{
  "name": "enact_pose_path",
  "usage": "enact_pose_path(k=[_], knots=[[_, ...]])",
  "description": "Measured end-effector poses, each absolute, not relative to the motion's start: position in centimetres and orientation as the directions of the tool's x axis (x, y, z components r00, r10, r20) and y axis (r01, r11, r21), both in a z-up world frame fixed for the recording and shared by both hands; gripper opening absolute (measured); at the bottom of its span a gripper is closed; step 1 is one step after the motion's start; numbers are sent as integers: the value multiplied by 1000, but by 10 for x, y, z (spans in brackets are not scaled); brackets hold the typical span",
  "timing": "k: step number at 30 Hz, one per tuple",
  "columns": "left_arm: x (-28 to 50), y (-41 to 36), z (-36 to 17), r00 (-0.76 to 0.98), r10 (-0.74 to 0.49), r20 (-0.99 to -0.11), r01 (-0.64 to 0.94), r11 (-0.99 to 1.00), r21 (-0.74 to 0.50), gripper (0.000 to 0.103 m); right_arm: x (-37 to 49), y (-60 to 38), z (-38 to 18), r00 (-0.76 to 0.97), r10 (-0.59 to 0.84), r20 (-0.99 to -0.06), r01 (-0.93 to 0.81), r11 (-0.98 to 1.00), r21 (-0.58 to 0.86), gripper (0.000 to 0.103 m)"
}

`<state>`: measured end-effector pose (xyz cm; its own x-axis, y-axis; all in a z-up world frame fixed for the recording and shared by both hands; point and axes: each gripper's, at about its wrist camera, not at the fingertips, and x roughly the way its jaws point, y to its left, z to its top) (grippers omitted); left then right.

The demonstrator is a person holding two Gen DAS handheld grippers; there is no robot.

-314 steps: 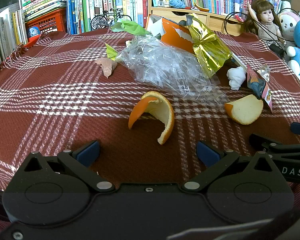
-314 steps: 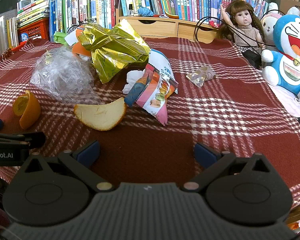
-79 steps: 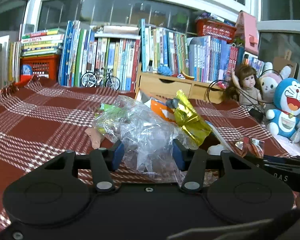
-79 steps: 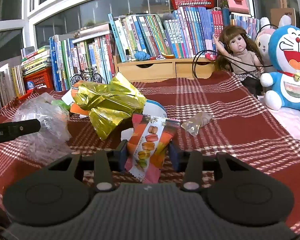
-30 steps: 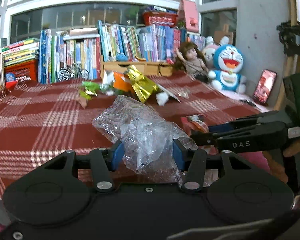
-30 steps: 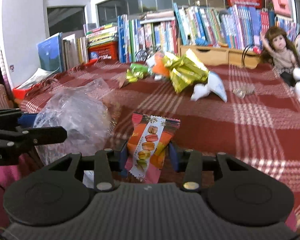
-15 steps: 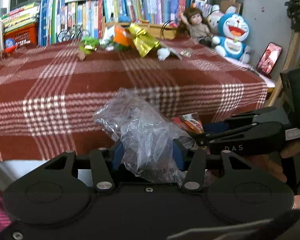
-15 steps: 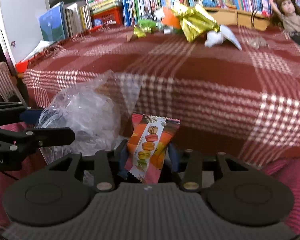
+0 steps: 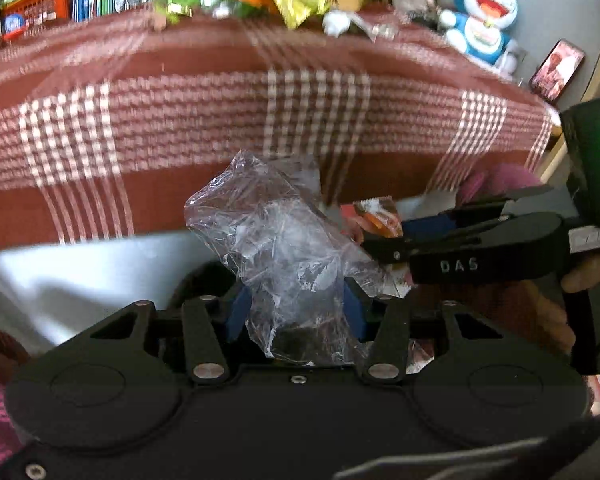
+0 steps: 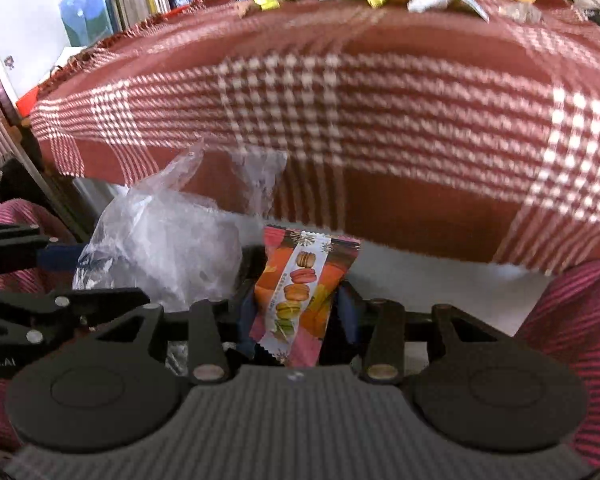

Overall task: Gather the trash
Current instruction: 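Carry the bag and packet down into the black bin and open both tools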

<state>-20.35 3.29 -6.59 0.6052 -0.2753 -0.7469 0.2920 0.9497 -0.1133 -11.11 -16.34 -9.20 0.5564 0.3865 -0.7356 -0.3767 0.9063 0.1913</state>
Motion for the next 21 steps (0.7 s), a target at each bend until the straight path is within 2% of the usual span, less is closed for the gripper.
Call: enact_pose_path(k=[9, 14, 21], knots=[[-191, 27, -95, 522, -255, -814, 289, 951, -112, 46, -103, -156, -120, 489, 374, -788, -370, 907, 201, 48], [-176, 26, -117, 430, -196, -881, 258, 962, -88, 46, -97, -154, -134, 461, 369, -807, -358, 909, 212, 48], [-160, 15, -129, 439, -145, -887, 235, 971, -43, 49, -89, -151, -143, 443, 382, -811, -345, 908, 239, 52]])
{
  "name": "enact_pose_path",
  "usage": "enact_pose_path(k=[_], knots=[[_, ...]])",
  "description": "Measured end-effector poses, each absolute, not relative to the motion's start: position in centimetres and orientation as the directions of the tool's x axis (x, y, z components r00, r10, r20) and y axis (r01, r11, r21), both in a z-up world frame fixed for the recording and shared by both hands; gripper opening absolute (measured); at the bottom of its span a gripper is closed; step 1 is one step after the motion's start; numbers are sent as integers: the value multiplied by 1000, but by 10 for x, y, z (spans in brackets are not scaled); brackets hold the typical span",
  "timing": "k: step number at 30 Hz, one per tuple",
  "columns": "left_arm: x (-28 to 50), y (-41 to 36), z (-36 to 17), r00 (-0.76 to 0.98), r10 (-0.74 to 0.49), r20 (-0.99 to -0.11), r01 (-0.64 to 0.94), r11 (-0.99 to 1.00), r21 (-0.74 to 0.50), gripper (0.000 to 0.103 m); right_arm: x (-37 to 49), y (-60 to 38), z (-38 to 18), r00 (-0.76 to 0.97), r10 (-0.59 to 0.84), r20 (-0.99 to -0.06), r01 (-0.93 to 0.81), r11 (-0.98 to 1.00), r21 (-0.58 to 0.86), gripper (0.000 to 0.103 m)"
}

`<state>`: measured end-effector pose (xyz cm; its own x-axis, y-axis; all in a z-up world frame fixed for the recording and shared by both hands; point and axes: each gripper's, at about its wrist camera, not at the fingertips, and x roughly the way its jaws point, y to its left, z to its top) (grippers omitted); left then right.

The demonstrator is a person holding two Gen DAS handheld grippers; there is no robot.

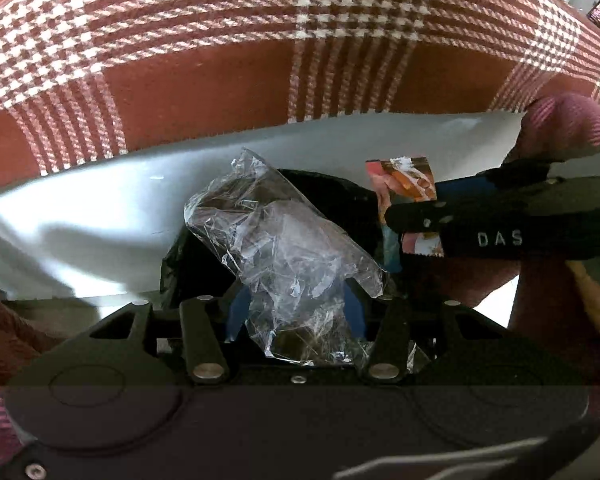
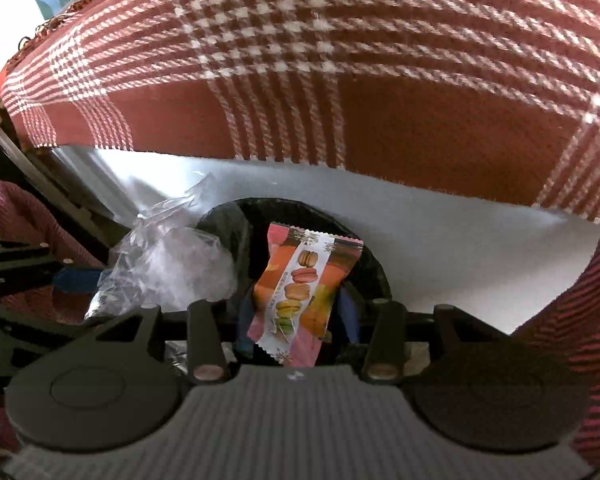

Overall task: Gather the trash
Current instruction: 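Carry the bag and packet down into the black bin and open both tools, then grasp the tan paper scrap with the left tool while the right tool grasps the white-blue wipes packet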

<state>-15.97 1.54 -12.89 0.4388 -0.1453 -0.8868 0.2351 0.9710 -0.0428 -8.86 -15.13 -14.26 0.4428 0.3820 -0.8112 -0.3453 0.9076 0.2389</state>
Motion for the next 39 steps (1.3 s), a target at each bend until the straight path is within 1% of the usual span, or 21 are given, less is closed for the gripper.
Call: enact_pose_path(k=[2, 3, 4, 5, 6, 10, 18, 25, 30, 33, 39], knots=[[-159, 12, -130, 447, -139, -883, 240, 970, -31, 51, -88, -151, -143, 443, 388, -808, -351, 905, 242, 54], [-159, 11, -130, 452, -131, -882, 242, 970, -20, 55, -88, -151, -143, 443, 393, -806, -354, 902, 245, 54], [-158, 10, -130, 456, -123, -881, 243, 970, -10, 62, -91, -157, -142, 445, 397, -803, -356, 901, 248, 58], [-157, 9, -130, 459, -115, -881, 241, 971, -1, 65, -90, -155, -142, 445, 402, -800, -358, 899, 252, 60], [-157, 9, -130, 462, -109, -880, 238, 971, 5, 70, -89, -155, -141, 444, 408, -798, -359, 897, 259, 65], [-157, 16, -127, 469, -106, -877, 225, 974, 3, 80, -86, -156, -139, 448, 422, -788, -359, 892, 274, 72], [-157, 30, -104, 520, -97, -849, 189, 982, 3, 86, -86, -161, -120, 482, 430, -764, -376, 888, 263, 76], [-155, 38, -73, 582, -105, -807, 174, 985, -3, 87, -86, -162, -94, 536, 436, -723, -407, 884, 232, 78], [-152, 39, -41, 651, -140, -746, 200, 980, -9, 91, -89, -166, -62, 588, 452, -670, -442, 874, 201, 78], [-145, 40, -21, 698, -150, -700, 208, 978, -3, 92, -86, -173, -38, 633, 464, -620, -455, 871, 186, 81], [-122, 41, 12, 782, -143, -607, 201, 979, 28, 93, -76, -183, 1, 732, 434, -525, -451, 886, 103, 82]])
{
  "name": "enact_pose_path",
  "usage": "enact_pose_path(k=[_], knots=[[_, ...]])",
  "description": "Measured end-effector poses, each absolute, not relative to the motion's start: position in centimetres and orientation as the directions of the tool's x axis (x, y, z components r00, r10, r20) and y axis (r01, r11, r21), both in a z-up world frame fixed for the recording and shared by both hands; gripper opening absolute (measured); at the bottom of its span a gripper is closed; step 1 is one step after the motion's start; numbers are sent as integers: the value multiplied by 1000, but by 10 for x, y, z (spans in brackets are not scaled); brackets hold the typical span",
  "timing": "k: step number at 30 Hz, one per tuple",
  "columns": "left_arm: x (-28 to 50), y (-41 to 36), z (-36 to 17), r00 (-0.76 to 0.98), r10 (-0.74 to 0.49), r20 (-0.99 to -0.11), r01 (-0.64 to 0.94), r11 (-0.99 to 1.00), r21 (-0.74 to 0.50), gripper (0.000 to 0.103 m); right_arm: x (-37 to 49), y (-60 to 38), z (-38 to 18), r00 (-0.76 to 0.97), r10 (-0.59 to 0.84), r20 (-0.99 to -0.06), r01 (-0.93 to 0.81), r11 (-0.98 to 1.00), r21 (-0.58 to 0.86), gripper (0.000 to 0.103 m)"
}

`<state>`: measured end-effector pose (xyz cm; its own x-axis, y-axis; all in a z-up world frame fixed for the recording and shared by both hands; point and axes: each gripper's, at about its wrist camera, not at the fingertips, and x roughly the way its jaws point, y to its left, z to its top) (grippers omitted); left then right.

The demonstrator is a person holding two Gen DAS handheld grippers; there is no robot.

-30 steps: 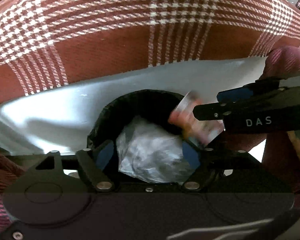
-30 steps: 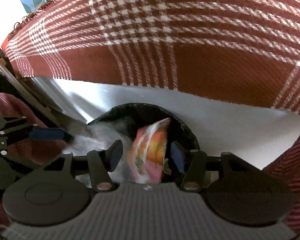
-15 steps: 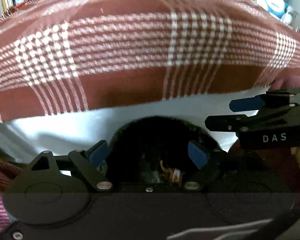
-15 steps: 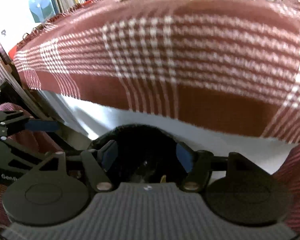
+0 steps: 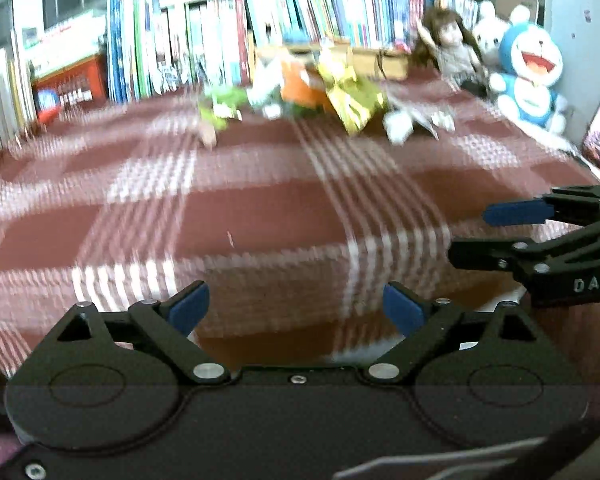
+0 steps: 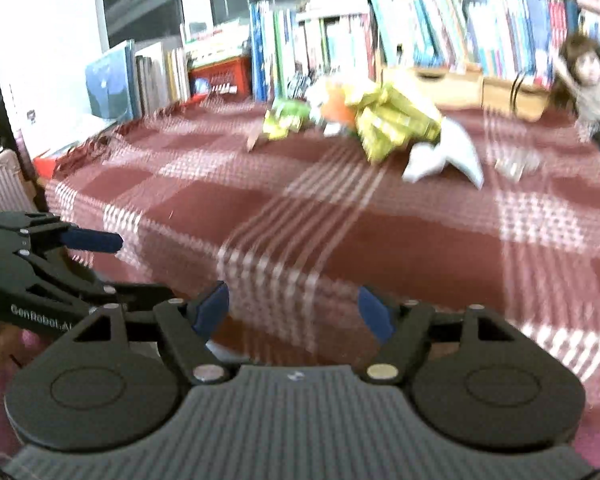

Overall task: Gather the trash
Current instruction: 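Grasp the tan paper scrap with the left tool while the right tool grasps the white-blue wipes packet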

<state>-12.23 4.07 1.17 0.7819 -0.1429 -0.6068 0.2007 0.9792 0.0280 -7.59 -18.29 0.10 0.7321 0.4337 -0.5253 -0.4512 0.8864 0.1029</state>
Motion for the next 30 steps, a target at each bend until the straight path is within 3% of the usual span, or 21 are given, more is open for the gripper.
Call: enact_pose_path(k=[6, 12, 18, 26, 30], knots=[[-85, 49, 38, 848, -108, -519, 146, 989, 34, 94, -53, -194, 18, 810, 360, -462, -387, 921, 40, 82], [-26, 70, 50, 864, -76, -498, 53, 997, -60, 94, -9, -214, 32, 855, 289, -430, -289, 955, 66, 82], [36, 85, 48, 876, -21, -483, -33, 994, -102, 94, 42, -230, 33, 860, 227, -456, -200, 974, 108, 79], [108, 80, 21, 847, 71, -526, -100, 995, -26, 94, 111, -245, 20, 830, 167, -532, -118, 985, 125, 65], [132, 75, 8, 835, 96, -541, -118, 993, -5, 94, 137, -248, 12, 812, 176, -556, -112, 983, 148, 65]])
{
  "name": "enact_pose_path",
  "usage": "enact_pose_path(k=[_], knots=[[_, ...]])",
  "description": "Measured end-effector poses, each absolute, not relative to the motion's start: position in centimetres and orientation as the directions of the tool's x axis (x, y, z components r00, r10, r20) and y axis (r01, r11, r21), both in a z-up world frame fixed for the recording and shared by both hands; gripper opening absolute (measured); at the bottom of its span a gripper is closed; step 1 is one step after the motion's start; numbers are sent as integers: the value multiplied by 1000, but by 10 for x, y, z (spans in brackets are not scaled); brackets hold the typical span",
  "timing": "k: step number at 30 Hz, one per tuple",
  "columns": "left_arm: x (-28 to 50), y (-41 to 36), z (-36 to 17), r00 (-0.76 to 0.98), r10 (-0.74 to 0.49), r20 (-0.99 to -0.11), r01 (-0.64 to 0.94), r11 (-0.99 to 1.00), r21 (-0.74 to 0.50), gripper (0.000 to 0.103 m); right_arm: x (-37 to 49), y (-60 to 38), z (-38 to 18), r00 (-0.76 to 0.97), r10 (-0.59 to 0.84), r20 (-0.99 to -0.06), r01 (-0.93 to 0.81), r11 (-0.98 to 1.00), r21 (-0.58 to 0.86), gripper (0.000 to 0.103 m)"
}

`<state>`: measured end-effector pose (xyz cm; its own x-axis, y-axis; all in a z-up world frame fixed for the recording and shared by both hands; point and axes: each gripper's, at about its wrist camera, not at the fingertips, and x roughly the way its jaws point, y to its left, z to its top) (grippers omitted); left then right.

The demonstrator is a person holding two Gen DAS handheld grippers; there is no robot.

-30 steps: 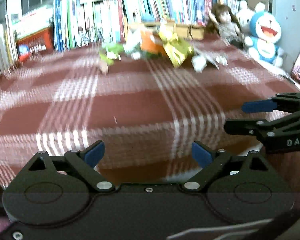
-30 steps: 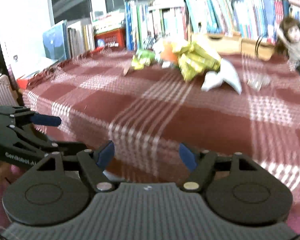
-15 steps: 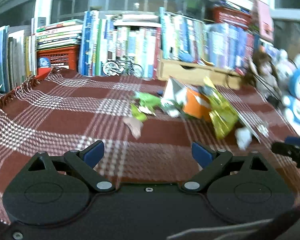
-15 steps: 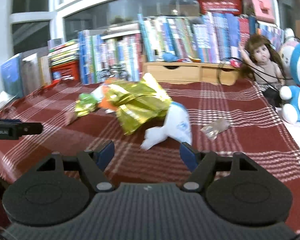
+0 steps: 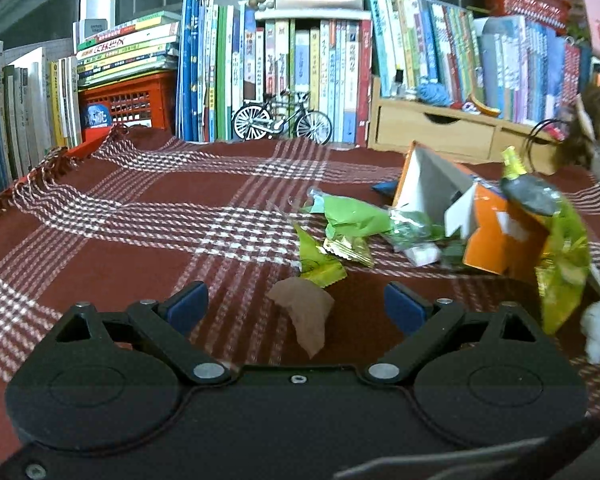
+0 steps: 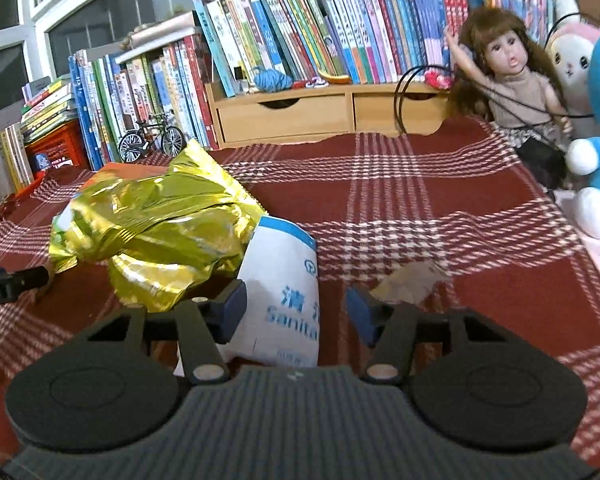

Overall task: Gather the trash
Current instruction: 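Grasp the tan paper scrap with the left tool while the right tool grasps the white-blue wipes packet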

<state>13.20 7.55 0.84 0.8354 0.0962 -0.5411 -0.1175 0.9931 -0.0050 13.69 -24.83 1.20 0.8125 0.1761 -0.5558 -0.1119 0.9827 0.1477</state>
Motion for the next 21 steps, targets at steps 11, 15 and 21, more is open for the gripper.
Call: enact_pose_path(k=[11, 15, 21], knots=[[163, 80, -10, 793, 87, -604, -141, 989, -42, 85, 176, -238, -3, 785, 180, -593, -119, 983, 141, 67], [164, 80, -9, 794, 92, -601, -139, 990, -32, 70, 182, -238, -11, 776, 174, -606, -109, 984, 143, 66], [163, 77, -7, 805, 92, -587, -127, 992, -19, 30, 180, -233, -10, 778, 157, -608, -117, 988, 105, 47]])
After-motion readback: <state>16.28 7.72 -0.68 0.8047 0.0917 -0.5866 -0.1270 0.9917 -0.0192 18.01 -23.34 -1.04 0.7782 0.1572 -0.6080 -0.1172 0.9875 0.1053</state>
